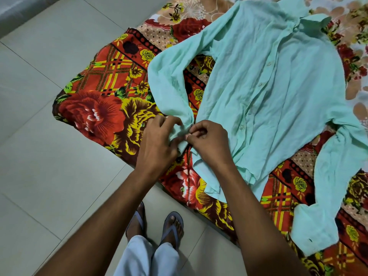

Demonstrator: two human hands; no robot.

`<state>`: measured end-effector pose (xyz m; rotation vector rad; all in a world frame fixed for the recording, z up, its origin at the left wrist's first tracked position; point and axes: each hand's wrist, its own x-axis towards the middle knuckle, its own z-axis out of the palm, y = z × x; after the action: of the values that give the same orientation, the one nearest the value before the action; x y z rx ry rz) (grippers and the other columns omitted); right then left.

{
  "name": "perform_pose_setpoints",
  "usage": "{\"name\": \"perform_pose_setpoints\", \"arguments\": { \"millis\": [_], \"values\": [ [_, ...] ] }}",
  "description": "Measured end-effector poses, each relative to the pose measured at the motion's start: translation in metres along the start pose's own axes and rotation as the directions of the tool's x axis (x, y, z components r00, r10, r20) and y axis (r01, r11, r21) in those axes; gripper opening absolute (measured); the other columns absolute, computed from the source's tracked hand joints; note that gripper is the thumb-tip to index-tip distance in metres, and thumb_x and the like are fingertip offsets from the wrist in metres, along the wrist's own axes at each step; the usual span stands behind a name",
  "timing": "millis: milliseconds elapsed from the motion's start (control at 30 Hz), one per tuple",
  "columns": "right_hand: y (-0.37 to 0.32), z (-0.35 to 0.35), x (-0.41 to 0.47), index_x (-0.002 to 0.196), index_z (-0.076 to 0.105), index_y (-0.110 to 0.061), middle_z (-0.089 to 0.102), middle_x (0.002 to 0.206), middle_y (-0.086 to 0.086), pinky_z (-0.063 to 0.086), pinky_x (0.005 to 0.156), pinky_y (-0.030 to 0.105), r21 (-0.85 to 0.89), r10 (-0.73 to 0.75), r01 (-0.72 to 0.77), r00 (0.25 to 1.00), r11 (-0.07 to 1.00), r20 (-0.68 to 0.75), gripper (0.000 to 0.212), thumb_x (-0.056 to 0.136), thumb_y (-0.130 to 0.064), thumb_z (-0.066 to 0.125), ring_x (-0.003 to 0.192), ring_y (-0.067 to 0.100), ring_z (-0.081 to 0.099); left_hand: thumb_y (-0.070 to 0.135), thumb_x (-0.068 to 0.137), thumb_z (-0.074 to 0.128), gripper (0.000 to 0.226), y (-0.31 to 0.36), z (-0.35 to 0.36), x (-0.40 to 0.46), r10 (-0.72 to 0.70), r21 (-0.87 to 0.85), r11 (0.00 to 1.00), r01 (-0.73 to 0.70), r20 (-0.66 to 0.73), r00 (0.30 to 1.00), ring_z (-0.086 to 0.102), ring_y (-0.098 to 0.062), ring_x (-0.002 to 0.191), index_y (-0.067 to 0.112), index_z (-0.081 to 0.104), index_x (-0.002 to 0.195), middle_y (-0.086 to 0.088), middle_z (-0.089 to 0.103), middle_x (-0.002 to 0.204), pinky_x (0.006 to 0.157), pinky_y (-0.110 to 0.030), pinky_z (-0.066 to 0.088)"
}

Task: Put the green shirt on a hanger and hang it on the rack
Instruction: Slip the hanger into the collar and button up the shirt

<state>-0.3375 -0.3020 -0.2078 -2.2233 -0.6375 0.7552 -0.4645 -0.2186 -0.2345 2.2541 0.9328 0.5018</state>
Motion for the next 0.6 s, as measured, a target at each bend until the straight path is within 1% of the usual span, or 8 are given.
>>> {"name": "perform_pose_setpoints", "arguments": {
  "millis": [67, 133, 200, 233, 333, 433, 500, 600],
  "values": [
    [0.003, 0.002, -0.001, 0.092, 0.077, -0.015, 0.074, 0.085, -0.004, 0.052, 0.072, 0.012, 0.042, -0.097, 0.099, 0.994, 0.994, -0.052, 0.008, 0.086, -0.01, 0.076, 0.075, 0.006, 0.067, 0.017, 0.087, 0.076, 0.03, -0.004, 0.001, 0.0, 0.055, 0.089, 0.995, -0.054, -0.011, 0.998, 0.05, -0.029, 0.1, 0.02, 0.071, 0.117, -0.006, 0.058, 0.103, 0.08, -0.046, 0.043],
    [0.008, 0.005, -0.001, 0.098, 0.078, -0.016, 0.072, 0.094, -0.003, 0.047, 0.074, 0.005, -0.012, -0.177, 0.177, 0.98, 0.984, -0.091, 0.012, 0.089, -0.01, 0.074, 0.079, 0.005, 0.065, 0.021, 0.09, 0.073, 0.028, -0.008, 0.002, -0.001, 0.08, 0.212, 0.974, -0.079, 0.003, 0.997, 0.049, -0.031, 0.104, 0.023, 0.074, 0.118, -0.007, 0.06, 0.106, 0.079, -0.043, 0.038],
    [0.012, 0.008, -0.001, 0.102, 0.078, -0.015, 0.07, 0.097, 0.0, 0.044, 0.074, 0.003, -0.097, -0.236, 0.229, 0.969, 0.969, -0.071, 0.015, 0.088, -0.012, 0.075, 0.076, 0.003, 0.062, 0.025, 0.09, 0.07, 0.029, -0.01, 0.001, -0.001, 0.109, 0.31, 0.944, -0.114, 0.035, 0.993, 0.047, -0.033, 0.107, 0.025, 0.073, 0.119, -0.008, 0.06, 0.111, 0.08, -0.042, 0.032],
    [0.013, 0.009, 0.0, 0.104, 0.078, -0.014, 0.07, 0.098, 0.001, 0.043, 0.074, 0.002, -0.123, -0.256, 0.247, 0.965, 0.961, -0.056, 0.016, 0.088, -0.012, 0.075, 0.077, 0.004, 0.061, 0.027, 0.09, 0.069, 0.029, -0.009, 0.0, 0.0, 0.118, 0.328, 0.936, -0.13, 0.056, 0.991, 0.047, -0.033, 0.109, 0.024, 0.073, 0.119, -0.009, 0.06, 0.114, 0.081, -0.043, 0.033],
    [0.011, 0.003, 0.001, 0.104, 0.078, -0.013, 0.071, 0.097, 0.001, 0.043, 0.074, 0.001, -0.147, -0.299, 0.289, 0.953, 0.946, -0.047, 0.016, 0.088, -0.013, 0.075, 0.077, 0.005, 0.06, 0.028, 0.089, 0.066, 0.032, -0.003, -0.007, 0.004, 0.1, 0.243, 0.963, -0.115, 0.07, 0.992, 0.048, -0.034, 0.112, 0.021, 0.072, 0.119, -0.01, 0.059, 0.118, 0.083, -0.045, 0.037],
    [0.01, -0.011, -0.001, 0.105, 0.078, -0.015, 0.071, 0.099, -0.001, 0.048, 0.073, 0.008, -0.124, -0.312, 0.299, 0.944, 0.946, -0.103, 0.017, 0.088, -0.011, 0.074, 0.076, 0.005, 0.061, 0.024, 0.082, 0.063, 0.037, 0.012, -0.018, 0.011, 0.094, 0.164, 0.981, -0.103, 0.061, 0.994, 0.05, -0.033, 0.114, 0.02, 0.071, 0.118, -0.009, 0.059, 0.119, 0.085, -0.045, 0.037],
    [0.013, -0.025, -0.005, 0.104, 0.078, -0.015, 0.071, 0.099, -0.002, 0.05, 0.071, 0.013, -0.104, -0.307, 0.293, 0.938, 0.95, -0.162, 0.016, 0.089, -0.011, 0.073, 0.076, 0.006, 0.062, 0.019, 0.077, 0.062, 0.04, 0.029, -0.021, 0.017, 0.139, 0.156, 0.977, -0.145, 0.049, 0.989, 0.051, -0.032, 0.113, 0.018, 0.071, 0.116, -0.008, 0.06, 0.117, 0.084, -0.043, 0.036],
    [0.021, -0.05, -0.013, 0.104, 0.078, -0.016, 0.071, 0.101, -0.004, 0.049, 0.071, 0.01, -0.074, -0.28, 0.27, 0.922, 0.96, -0.269, 0.016, 0.092, -0.01, 0.07, 0.079, 0.005, 0.063, 0.01, 0.074, 0.064, 0.039, 0.066, -0.009, 0.024, 0.251, 0.162, 0.954, -0.251, 0.021, 0.968, 0.054, -0.032, 0.11, 0.016, 0.072, 0.112, -0.008, 0.062, 0.114, 0.081, -0.041, 0.034]
  ]
}}
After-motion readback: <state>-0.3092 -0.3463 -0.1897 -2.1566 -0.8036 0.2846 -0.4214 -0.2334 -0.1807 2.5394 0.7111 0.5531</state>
